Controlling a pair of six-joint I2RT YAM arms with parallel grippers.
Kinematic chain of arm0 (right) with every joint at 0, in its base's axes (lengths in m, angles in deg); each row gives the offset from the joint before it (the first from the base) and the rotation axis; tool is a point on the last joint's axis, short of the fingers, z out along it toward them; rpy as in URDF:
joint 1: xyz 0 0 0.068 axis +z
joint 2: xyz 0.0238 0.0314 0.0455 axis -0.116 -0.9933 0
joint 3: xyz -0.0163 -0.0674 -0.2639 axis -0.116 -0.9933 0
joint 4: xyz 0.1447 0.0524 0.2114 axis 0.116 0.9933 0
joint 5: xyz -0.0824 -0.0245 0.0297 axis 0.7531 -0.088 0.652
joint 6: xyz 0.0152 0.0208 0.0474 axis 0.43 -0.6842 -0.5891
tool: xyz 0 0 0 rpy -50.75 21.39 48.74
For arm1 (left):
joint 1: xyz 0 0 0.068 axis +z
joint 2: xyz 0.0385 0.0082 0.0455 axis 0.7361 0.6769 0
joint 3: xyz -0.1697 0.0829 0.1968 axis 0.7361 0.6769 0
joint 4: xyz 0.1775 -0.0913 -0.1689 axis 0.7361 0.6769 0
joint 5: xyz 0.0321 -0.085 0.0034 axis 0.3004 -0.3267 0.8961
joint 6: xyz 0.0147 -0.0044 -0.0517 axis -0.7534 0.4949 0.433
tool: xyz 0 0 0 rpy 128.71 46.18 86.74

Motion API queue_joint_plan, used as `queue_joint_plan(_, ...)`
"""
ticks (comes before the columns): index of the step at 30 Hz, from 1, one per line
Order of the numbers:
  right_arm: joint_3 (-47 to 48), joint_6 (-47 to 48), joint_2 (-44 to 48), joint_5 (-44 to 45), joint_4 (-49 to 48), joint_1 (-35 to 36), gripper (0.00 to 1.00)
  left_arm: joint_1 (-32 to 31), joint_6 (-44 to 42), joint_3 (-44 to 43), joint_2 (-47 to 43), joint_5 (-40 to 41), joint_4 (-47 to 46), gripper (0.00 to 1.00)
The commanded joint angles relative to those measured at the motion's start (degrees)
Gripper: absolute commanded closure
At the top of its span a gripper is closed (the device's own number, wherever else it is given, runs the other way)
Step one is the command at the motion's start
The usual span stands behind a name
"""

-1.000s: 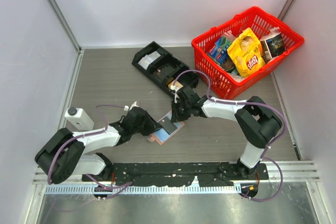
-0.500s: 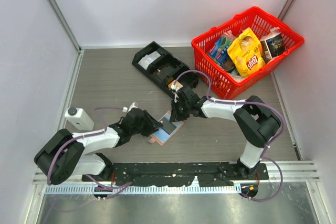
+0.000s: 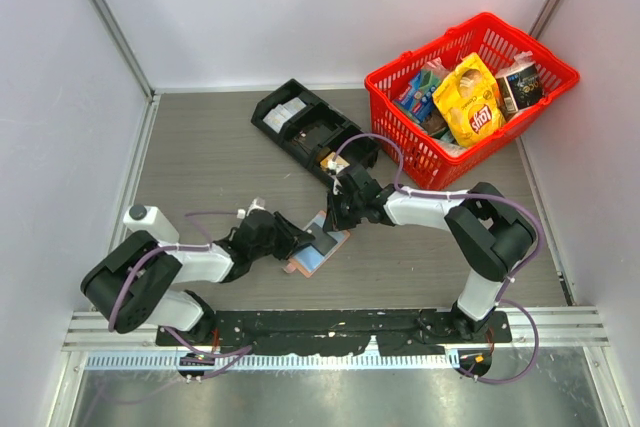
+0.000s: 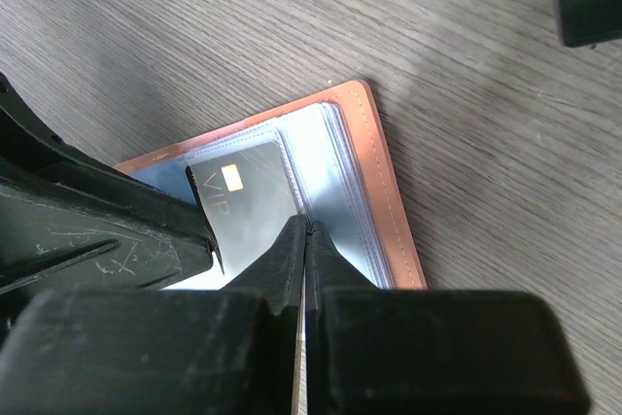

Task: Take the credit cards out of the card holder
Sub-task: Remove the credit card from the card holder.

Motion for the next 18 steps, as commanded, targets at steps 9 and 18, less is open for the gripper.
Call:
queue_joint_plan(9,-4.69,-2.42,-3.99,3.72,2.8,0.63,0.99,-0.33,-1.2,6.66,-4.16,3.4,-20.29,0.73)
queue_joint_plan(18,-6.54,-6.46,-3.9,2.31,0.17,-0.16,0.99,-0.33,-4.1,7.1,-6.1,5.42,-20.82,0.76)
